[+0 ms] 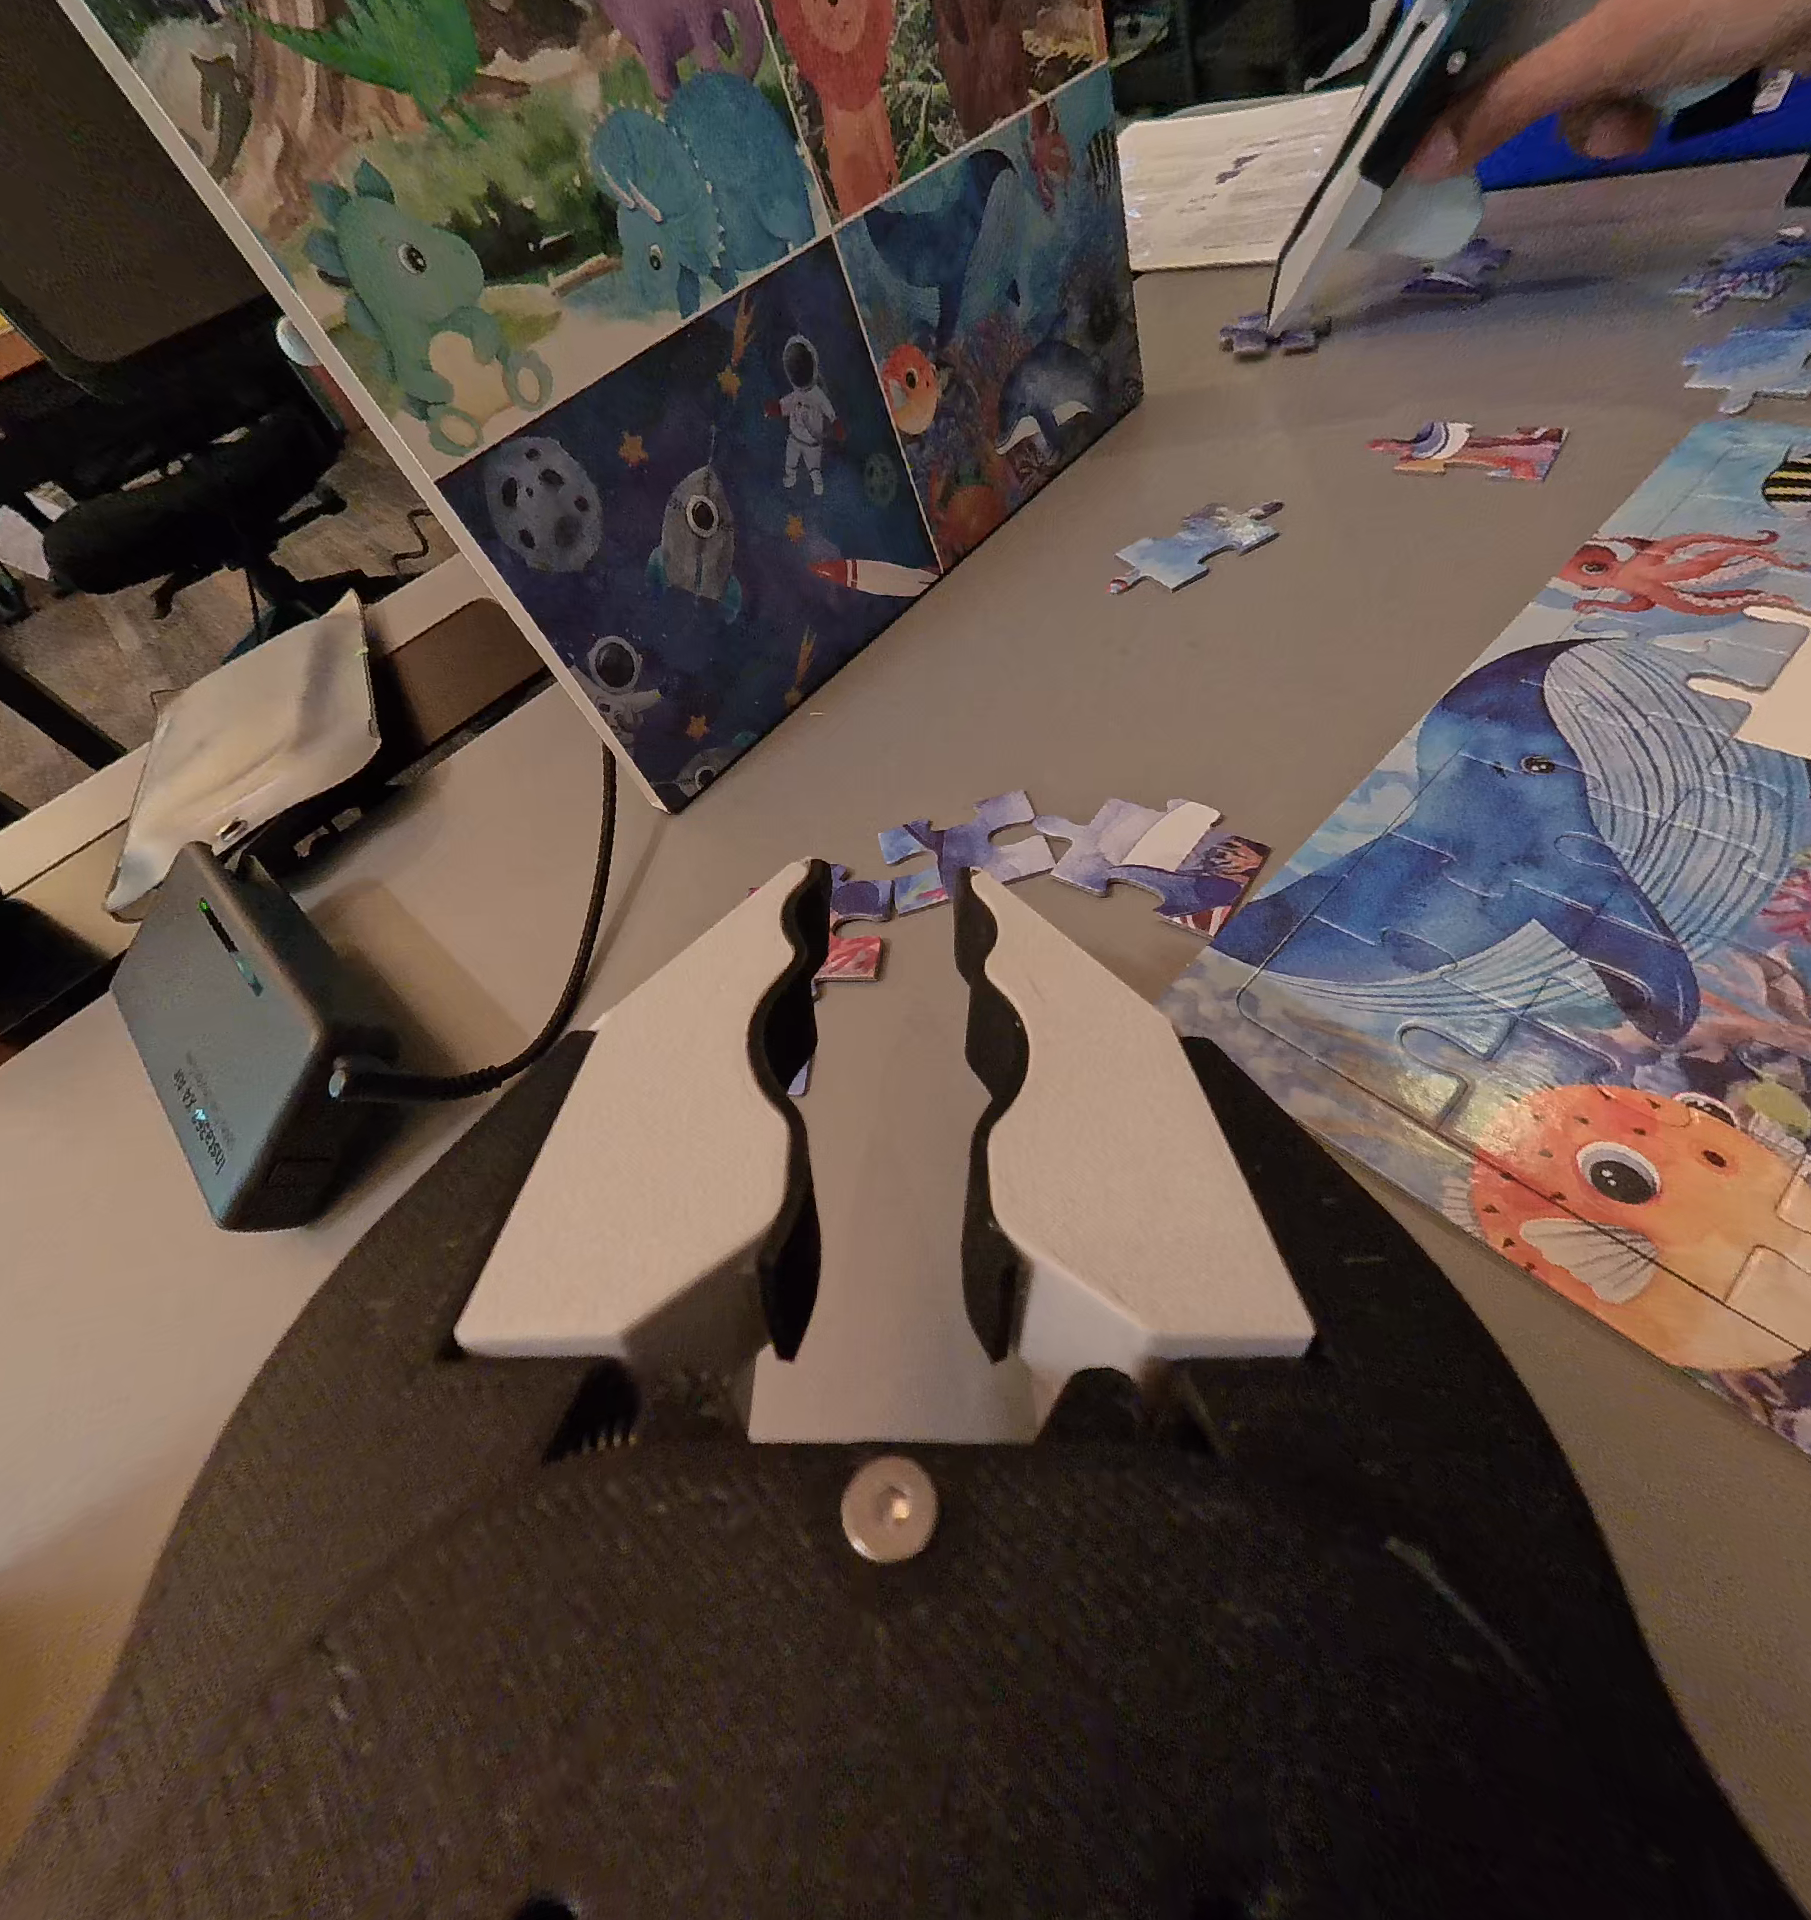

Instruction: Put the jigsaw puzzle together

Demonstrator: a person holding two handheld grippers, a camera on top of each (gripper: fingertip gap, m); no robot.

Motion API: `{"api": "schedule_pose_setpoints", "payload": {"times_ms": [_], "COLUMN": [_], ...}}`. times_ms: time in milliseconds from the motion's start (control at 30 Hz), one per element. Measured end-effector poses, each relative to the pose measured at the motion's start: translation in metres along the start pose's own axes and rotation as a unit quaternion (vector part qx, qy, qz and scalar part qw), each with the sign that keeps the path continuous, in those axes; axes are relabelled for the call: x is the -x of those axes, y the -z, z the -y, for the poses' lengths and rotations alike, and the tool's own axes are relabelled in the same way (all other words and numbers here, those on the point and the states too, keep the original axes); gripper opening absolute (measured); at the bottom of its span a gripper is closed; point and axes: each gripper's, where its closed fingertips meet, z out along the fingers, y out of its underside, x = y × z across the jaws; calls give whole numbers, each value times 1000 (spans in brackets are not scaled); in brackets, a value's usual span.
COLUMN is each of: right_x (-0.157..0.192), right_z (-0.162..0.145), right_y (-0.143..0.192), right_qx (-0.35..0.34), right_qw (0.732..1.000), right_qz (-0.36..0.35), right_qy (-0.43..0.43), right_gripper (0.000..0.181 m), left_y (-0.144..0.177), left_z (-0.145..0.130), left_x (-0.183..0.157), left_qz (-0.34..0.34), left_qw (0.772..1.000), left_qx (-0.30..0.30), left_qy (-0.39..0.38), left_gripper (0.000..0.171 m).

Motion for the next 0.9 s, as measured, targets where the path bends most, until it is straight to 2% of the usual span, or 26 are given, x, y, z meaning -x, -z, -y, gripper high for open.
{"api": "schedule_pose_setpoints", "payload": {"times_ms": [133,267,333,367,433,533,700,767,900], "right_x": [17,51,66,74,87,111,84,66,50], "right_z": [10,16,14,12,9,-6,-24,-27,-21], "right_y": [17,45,59,66,80,92,105,100,74], "right_qx": [-28,-69,-85,-95,-133,-149,-183,-190,-170], "right_qw": [999,995,993,992,987,982,981,980,983], "right_qz": [27,60,64,68,69,102,61,60,70], "right_qy": [7,28,44,54,58,53,23,-2,-22], "right_gripper": [12,12,12,0,0,0,0,0,12], "left_y": [0,0,1,1,1,2,-2,-5,-9], "left_z": [0,0,1,1,3,8,17,21,25], "left_x": [0,0,0,0,-2,-5,-18,-25,-36], "left_qz": [0,0,1,0,-1,-2,-12,-18,-26], "left_qw": [1000,1000,1000,1000,1000,1000,1000,999,999], "left_qx": [0,-2,-2,-3,-7,-14,-28,-31,-32], "left_qy": [0,1,-1,-2,-3,-6,-9,-12,-23], "left_gripper": [21,21,21,21,21,21,20,21,20]}}
